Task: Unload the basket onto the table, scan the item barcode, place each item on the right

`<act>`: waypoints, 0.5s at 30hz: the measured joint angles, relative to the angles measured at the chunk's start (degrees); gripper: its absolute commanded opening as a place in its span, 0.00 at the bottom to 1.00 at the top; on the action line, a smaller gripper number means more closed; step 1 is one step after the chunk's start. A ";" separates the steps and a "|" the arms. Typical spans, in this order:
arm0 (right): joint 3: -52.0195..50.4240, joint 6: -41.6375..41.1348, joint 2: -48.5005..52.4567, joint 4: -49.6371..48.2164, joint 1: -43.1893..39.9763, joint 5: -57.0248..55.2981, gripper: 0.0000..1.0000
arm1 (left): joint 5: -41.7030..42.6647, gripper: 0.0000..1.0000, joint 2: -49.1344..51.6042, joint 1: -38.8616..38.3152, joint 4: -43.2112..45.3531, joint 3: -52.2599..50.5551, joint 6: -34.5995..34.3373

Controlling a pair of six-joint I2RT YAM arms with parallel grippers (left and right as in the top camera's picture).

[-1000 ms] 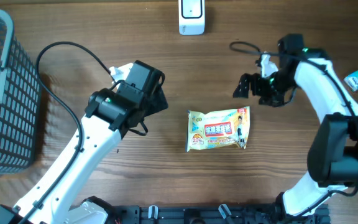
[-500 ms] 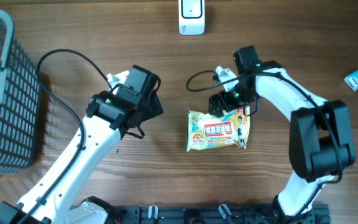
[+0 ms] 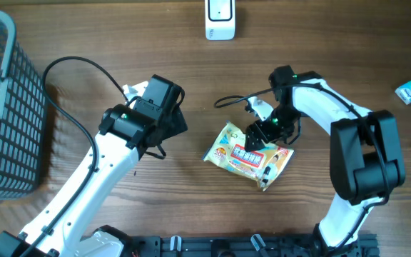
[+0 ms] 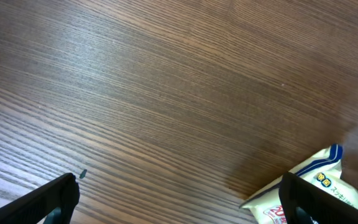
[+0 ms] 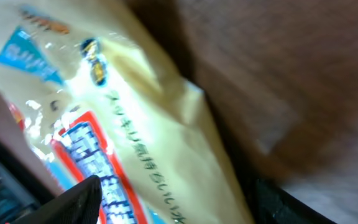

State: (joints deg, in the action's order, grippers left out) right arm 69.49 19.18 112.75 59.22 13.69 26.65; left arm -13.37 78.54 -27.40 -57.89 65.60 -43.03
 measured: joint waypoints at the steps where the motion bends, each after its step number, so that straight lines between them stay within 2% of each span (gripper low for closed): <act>1: -0.28 0.04 0.44 0.81 0.00 1.51 0.62 | 0.00 1.00 0.00 0.00 0.00 0.00 -0.02; 6: -1.79 -0.04 1.27 1.81 0.11 4.90 0.54 | 0.00 1.00 0.00 0.00 0.00 0.00 0.00; 8: -2.47 -0.17 1.36 1.01 0.39 5.79 0.33 | 0.00 1.00 0.00 0.00 -0.02 0.00 -0.02; 9: -3.15 -0.74 1.36 -0.24 0.79 6.34 0.16 | 0.00 1.00 0.00 0.00 -0.02 0.00 -0.07; 10: -3.91 -1.62 1.36 -1.70 1.16 6.82 0.04 | 0.02 1.00 0.00 0.00 -0.04 0.00 -0.20; 15: -5.60 -5.68 1.42 -4.94 1.86 10.47 0.04 | 0.20 1.00 0.00 0.11 0.00 0.00 -0.20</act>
State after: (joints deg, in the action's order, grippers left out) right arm 63.90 13.50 114.17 54.28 15.55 37.12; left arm -13.17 78.54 -27.29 -57.89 65.60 -43.22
